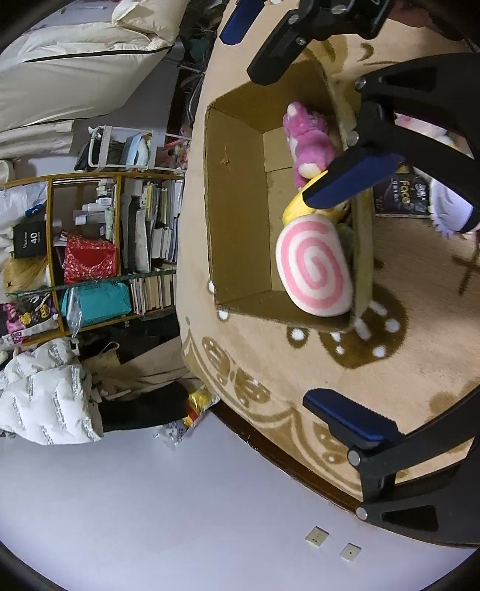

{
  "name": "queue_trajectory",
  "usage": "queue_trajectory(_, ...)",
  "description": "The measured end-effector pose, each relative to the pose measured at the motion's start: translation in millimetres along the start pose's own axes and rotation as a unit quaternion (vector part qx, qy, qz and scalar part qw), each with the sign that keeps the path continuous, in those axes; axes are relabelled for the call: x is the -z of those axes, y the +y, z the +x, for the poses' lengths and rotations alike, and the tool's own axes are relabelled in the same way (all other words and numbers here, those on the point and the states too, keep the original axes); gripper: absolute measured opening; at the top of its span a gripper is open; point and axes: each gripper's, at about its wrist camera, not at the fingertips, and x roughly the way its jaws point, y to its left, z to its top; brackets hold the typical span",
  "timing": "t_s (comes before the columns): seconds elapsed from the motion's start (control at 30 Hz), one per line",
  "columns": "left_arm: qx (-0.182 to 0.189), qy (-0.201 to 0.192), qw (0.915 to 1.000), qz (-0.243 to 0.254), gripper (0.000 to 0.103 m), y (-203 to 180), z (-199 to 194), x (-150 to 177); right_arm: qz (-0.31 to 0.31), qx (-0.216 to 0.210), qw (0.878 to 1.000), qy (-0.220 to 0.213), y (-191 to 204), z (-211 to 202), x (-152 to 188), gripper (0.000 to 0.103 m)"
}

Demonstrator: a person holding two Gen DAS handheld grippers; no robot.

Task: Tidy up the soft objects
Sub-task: 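Open left tool dropping cushion into box while right tool drops bear in, then lower left tool onto white-haired plush doll while right tool lowers onto pink towel roll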

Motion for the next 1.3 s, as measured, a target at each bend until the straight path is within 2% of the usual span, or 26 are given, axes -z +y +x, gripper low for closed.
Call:
queue_trajectory(0.07, -0.001, -0.001, 1.0000, -0.002, 0.098, 2.0, -10.2, 2.3, 0.005, 0.000, 1.000, -0.002, 0.3, -8.4, -0.7, 0.102)
queue_trajectory(0.2, -0.005, -0.006, 1.0000, 0.003, 0.098, 4.4, -30.7, 10.0, 0.012, 0.003, 1.000, -0.011, 2.1, -26.8, -2.4, 0.103)
queue_trajectory(0.4, -0.011, -0.012, 0.9998, 0.011, 0.099, 1.8, -60.0, 23.6, 0.027, 0.001, 0.999, -0.021, 1.5, -55.7, -1.1, 0.103)
queue_trajectory(0.83, -0.004, 0.003, 0.9997, 0.023, 0.099, -9.5, -99.7, 48.1, 0.025, 0.002, 1.000, -0.019, 10.3, -92.9, 14.5, 0.103)
queue_trajectory(1.0, 0.017, 0.019, 0.9994, 0.025, 0.099, -13.8, -101.0, 58.6, 0.021, 0.002, 1.000, -0.010, 13.6, -99.7, 21.2, 0.103)
queue_trajectory(1.3, 0.011, 0.053, 0.9976, 0.043, 0.099, -25.7, -78.7, 68.9, 0.023, 0.002, 1.000, 0.020, 14.0, -86.5, 32.6, 0.103)
